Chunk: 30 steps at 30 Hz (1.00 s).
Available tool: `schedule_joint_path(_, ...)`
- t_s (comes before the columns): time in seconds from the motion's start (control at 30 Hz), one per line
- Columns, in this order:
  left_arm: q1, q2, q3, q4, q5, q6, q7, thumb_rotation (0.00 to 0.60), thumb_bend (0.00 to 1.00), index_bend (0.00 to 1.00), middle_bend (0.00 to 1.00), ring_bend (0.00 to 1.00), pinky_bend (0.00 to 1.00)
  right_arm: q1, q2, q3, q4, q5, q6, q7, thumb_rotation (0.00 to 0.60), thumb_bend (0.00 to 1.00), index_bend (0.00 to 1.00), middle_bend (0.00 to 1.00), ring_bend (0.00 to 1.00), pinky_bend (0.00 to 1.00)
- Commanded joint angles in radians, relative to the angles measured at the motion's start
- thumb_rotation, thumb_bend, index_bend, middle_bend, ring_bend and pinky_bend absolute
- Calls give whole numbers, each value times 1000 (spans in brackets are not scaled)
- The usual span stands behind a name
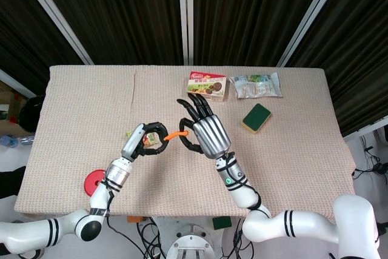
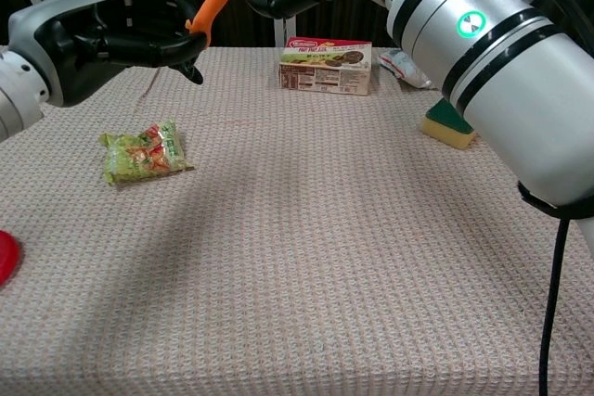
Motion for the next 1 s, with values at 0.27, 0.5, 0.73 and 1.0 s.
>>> schedule_joint_path(0.27,12,0,-4,30,-24,11,8,600,382,687,740,638,480,-23,34,12,-41,-29,44,19,600,385,623,115,0,0)
schedule_joint_path(0.5,44,15,1,71,-42,30,-11,600,389,691,744,641,484,-63,77,16,-62,-44,90,63,600,388,623,116,0,0)
schedule_joint_path(0.73,73,34,0,79,-44,48,-42,600,389,692,744,641,484,-92,98,10,-45,-21,91,109,600,389,623,116,0,0)
schedule_joint_path(1.0,81,45,-5,65,-34,55,-47,600,389,691,744,641,484,-95,96,4,-31,-24,85,123,600,389,623,116,0,0)
